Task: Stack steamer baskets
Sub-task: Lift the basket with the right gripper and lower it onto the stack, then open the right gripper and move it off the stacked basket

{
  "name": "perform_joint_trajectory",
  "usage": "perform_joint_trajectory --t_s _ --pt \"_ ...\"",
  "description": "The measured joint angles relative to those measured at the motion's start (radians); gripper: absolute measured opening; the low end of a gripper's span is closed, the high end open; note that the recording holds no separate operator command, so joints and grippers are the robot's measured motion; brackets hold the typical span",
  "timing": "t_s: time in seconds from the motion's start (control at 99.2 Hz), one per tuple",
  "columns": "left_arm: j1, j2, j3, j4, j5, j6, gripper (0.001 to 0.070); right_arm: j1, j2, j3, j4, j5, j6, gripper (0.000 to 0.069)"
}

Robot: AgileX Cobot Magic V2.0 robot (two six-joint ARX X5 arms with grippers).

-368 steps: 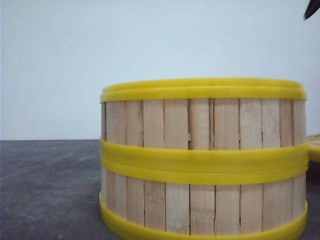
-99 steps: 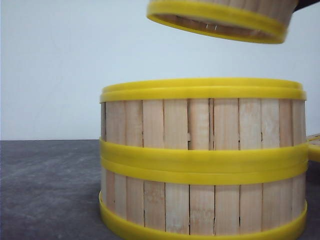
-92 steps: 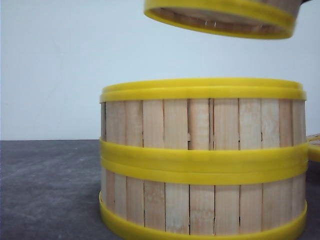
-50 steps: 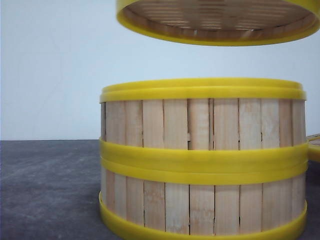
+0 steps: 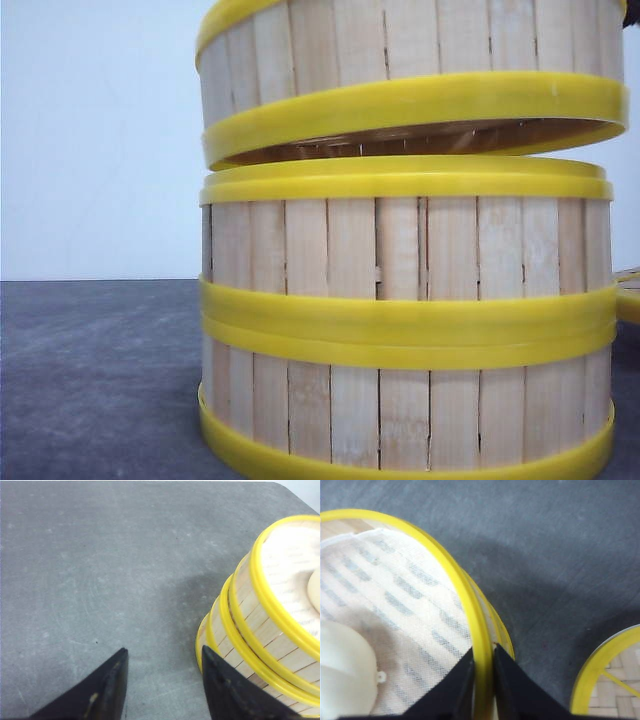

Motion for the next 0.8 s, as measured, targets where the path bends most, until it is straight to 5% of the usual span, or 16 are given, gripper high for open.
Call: perform_joint_trajectory --t_s 0.796 --pt "0.000 0.000 0.000 -0.043 0.002 0.000 0.0273 0.037 0.055 0.000 -0.004 0.077 -0.001 0.0031"
